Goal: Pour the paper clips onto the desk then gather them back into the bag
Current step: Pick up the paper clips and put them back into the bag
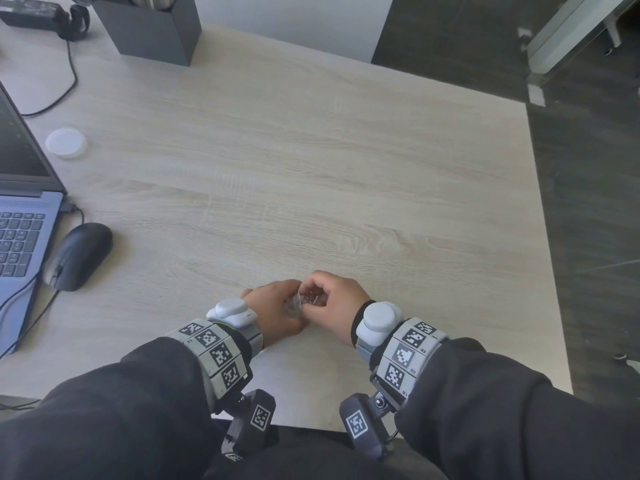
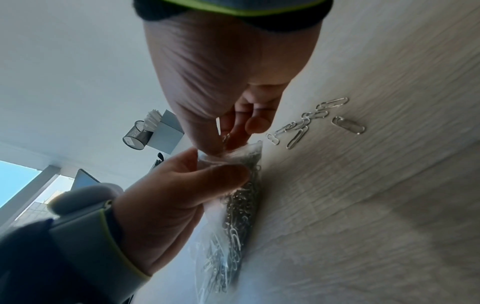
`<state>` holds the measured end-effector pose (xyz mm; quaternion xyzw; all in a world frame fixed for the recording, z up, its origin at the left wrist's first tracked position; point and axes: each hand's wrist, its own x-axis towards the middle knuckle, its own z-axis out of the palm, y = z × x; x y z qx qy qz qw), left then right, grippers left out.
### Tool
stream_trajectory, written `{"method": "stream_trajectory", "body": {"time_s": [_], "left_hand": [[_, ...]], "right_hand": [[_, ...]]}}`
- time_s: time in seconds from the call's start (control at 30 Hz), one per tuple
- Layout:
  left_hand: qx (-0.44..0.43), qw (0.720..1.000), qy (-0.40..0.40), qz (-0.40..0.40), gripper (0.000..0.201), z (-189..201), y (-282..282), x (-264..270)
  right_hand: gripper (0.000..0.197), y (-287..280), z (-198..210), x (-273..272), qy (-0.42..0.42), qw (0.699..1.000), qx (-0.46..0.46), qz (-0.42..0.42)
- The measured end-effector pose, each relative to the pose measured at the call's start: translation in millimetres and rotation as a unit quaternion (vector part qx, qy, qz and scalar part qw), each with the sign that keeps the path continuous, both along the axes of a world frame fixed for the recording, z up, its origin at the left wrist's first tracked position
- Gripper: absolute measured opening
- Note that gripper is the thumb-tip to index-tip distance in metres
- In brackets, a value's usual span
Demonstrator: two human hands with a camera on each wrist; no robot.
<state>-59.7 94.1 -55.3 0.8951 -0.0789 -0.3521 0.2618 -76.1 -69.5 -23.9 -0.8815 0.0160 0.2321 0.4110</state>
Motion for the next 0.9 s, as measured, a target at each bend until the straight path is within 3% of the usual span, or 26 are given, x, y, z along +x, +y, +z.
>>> {"method": "stream_trajectory", "body": {"time_s": [0.17, 0.33, 0.43, 0.53, 0.7, 0.9], "left_hand": [[-0.001, 1.000, 0.012, -0.007, 0.046, -5, 4, -1], [0.004, 1.000, 0.004, -0.004, 0.060, -3, 3, 0], [0.009, 1.000, 0.006, -0.005, 0.060, -4, 5, 0], [0.011, 1.000, 0.011, 0.002, 0.056, -7, 8, 0], [0.012, 1.000, 0.001, 0.008, 0.048, -5, 7, 1], [-0.001, 1.000, -0.001, 0.008, 0.048, 1, 7, 0]], "right_hand": [[0.021, -6, 1, 0, 0.028, 0.997, 0.076, -0.017], [0.032, -23, -2, 3, 0.057, 0.992, 0.094, -0.059], [0.022, -44, -5, 6, 0.025, 0.996, 0.010, -0.090], [0.004, -67, -7, 3, 0.027, 0.993, -0.110, -0.041], [0.031, -77, -16, -11, 0.074, 0.978, -0.191, 0.048], [0.038, -67, -18, -17, 0.037, 0.978, -0.199, 0.050]]}}
